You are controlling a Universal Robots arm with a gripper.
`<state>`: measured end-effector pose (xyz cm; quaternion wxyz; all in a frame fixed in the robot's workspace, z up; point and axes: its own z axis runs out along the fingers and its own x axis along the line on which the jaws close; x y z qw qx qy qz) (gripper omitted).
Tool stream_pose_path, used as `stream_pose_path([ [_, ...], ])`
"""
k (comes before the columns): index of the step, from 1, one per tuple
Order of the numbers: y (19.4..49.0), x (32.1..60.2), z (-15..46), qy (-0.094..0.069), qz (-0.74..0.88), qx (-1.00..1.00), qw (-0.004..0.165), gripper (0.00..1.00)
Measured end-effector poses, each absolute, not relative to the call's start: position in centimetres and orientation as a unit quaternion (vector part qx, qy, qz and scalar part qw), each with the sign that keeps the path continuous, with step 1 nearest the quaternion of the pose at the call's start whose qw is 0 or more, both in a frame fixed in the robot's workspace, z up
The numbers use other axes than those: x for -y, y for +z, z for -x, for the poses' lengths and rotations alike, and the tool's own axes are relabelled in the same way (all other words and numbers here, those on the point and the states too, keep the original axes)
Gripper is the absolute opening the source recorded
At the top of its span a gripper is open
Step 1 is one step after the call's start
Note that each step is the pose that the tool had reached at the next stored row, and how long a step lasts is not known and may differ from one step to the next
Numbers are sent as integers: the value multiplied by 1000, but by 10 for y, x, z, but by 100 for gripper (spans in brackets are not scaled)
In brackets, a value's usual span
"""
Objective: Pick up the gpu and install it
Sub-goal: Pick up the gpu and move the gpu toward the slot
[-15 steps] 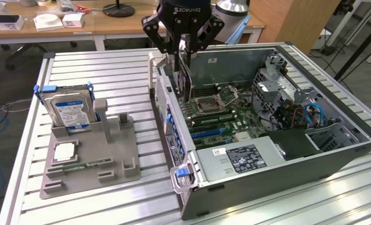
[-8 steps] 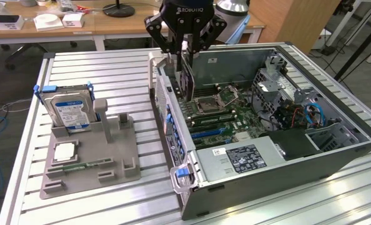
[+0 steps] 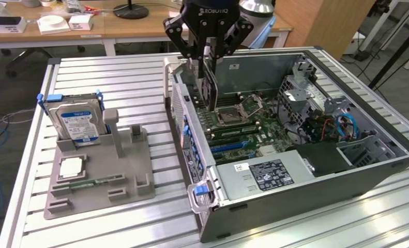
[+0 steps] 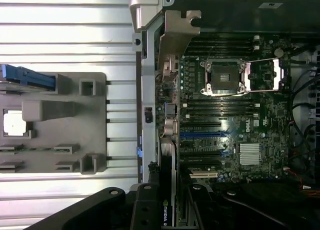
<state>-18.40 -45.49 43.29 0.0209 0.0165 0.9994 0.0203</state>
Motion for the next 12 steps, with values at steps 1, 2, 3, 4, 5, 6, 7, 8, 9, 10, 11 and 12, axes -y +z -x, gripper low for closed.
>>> stream_pose_path([
  [1, 433, 455, 183, 20, -17, -999, 21, 26],
  [2, 433, 455, 183, 20, -17, -999, 21, 26],
  [3, 433, 455, 182, 20, -16, -999, 21, 26],
  [4, 433, 455, 181, 20, -16, -999, 21, 26],
  [5, 433, 455, 180, 20, -17, -999, 21, 26],
  [6, 433, 455, 179, 20, -16, -999, 21, 26],
  [7, 433, 455, 178, 20, -16, -999, 21, 26],
  [8, 433, 455, 178, 20, -16, -999, 21, 26],
  [9, 433, 455, 177, 20, -16, -999, 21, 26],
  [10, 433, 455, 176, 20, -17, -999, 21, 26],
  [11, 433, 455, 175, 20, -17, -999, 21, 26],
  [12, 433, 455, 174, 20, -17, -999, 21, 26],
])
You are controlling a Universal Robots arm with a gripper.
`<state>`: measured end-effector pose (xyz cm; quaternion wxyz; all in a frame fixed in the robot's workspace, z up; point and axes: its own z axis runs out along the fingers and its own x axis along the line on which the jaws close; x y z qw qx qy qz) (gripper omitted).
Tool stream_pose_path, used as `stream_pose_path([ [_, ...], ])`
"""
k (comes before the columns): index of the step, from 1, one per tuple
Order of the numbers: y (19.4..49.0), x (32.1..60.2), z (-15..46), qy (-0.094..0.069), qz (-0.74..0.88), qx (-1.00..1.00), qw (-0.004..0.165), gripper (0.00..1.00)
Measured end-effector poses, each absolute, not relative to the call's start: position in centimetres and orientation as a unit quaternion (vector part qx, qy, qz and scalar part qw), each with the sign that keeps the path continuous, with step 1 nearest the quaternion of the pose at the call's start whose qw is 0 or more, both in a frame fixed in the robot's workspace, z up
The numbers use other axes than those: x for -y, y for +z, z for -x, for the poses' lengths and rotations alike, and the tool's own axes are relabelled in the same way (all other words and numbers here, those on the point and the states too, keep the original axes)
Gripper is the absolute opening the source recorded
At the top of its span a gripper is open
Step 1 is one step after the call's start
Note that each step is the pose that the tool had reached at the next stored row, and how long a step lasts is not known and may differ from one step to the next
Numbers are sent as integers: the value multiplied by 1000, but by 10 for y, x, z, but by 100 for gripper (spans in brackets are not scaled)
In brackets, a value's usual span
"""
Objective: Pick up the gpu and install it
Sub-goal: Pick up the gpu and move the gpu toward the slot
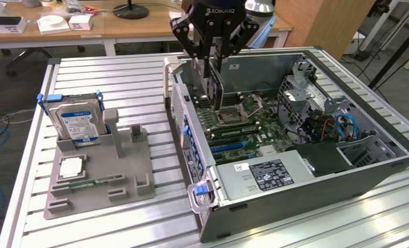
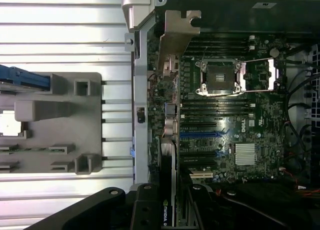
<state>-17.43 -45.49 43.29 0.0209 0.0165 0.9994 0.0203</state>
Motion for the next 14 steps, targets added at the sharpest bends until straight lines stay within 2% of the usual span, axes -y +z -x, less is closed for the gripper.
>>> stream_pose_path([
  [14, 433, 455, 162, 20, -17, -999, 21, 26],
])
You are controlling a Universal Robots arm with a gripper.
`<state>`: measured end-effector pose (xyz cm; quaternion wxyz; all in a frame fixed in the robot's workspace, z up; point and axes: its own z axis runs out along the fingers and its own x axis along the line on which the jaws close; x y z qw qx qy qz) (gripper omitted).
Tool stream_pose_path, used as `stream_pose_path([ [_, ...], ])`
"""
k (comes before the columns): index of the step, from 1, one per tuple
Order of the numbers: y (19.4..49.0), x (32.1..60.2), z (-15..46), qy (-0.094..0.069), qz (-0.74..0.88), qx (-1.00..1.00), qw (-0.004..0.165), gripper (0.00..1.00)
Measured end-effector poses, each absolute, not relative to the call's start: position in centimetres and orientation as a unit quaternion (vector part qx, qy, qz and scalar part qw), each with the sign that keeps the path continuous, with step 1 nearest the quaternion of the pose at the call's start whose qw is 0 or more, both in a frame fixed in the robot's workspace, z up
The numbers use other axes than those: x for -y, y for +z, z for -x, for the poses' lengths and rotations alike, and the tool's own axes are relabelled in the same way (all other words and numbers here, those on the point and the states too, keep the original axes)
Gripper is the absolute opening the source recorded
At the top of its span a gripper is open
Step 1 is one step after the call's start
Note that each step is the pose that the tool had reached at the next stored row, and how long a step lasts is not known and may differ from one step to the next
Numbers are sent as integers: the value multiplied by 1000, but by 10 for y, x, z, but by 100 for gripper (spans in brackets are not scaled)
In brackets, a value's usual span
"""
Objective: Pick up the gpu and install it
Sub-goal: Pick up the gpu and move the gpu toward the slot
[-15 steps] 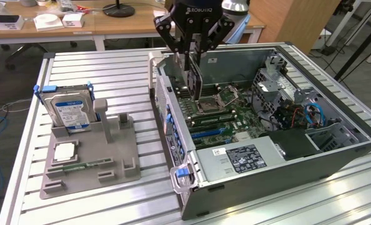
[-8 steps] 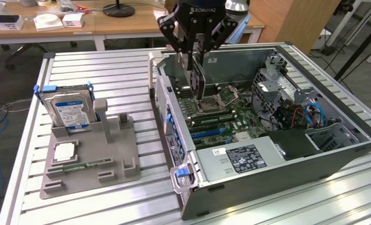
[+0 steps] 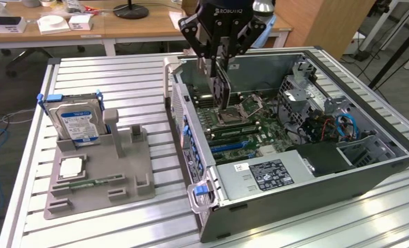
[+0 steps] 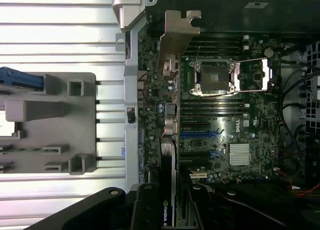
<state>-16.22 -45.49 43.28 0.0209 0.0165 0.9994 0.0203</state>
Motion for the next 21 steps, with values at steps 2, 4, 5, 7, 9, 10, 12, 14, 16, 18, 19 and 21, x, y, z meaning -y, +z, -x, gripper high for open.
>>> stream_pose_path([
  [2, 433, 455, 160, 20, -16, -999, 21, 26],
  [4, 433, 455, 159, 20, -16, -999, 21, 26],
  [5, 433, 455, 158, 20, -16, -999, 21, 26],
  [7, 433, 455, 156, 20, -16, -999, 21, 26],
  [9, 433, 455, 155, 20, -16, -999, 21, 26],
  [10, 433, 455, 154, 20, -17, -999, 21, 26],
  [12, 433, 455, 152, 20, -16, -999, 21, 26],
  [14, 433, 455, 151, 20, -17, -999, 21, 26],
  [16, 433, 455, 149, 20, -16, -999, 21, 26],
  [18, 433, 455, 147, 20, -16, -999, 21, 26],
  [19, 433, 455, 146, 20, -17, -999, 21, 26],
  [21, 433, 455, 144, 20, -16, -999, 21, 26],
])
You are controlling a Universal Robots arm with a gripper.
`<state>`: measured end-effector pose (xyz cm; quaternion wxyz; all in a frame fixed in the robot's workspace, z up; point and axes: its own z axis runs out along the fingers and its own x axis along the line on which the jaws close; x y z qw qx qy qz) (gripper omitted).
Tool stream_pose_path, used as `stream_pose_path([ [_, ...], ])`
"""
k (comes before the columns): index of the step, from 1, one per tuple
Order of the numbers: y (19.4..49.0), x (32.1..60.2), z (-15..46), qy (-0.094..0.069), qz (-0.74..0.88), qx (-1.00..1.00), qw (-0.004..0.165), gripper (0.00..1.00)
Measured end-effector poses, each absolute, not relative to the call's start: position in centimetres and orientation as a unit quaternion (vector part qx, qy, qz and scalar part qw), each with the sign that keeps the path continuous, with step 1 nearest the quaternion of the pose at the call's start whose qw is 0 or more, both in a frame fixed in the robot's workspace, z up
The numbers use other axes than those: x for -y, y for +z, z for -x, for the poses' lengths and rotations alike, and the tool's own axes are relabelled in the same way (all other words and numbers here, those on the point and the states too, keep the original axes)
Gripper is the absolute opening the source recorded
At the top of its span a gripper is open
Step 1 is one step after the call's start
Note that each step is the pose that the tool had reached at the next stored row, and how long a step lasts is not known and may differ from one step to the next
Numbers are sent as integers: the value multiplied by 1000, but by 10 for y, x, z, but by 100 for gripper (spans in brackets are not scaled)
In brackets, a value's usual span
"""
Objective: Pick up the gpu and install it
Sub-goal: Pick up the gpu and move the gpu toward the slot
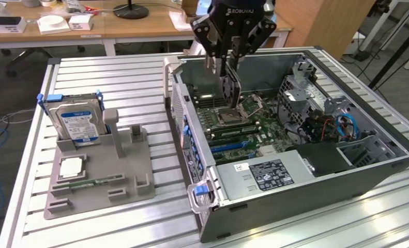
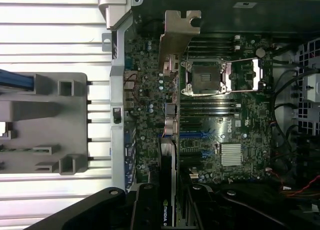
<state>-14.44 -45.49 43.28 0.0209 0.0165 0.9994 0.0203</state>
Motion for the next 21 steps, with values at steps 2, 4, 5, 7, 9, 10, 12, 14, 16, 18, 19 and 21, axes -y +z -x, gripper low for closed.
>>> stream_pose_path([
  [2, 433, 455, 143, 20, -16, -999, 21, 26],
  [4, 433, 455, 141, 20, -16, -999, 21, 26],
  [5, 433, 455, 140, 20, -17, -999, 21, 26],
  [7, 433, 455, 138, 20, -16, -999, 21, 26],
  [9, 433, 455, 136, 20, -16, -999, 21, 26],
  [10, 433, 455, 135, 20, -17, -999, 21, 26],
  [12, 433, 455, 133, 20, -17, -999, 21, 26],
  [14, 433, 455, 131, 20, -17, -999, 21, 26],
  [16, 433, 455, 128, 20, -17, -999, 21, 26],
  [18, 433, 455, 126, 20, -17, -999, 21, 26],
  [19, 433, 455, 125, 20, -16, -999, 21, 26],
  [21, 433, 455, 123, 20, -16, -999, 21, 26],
])
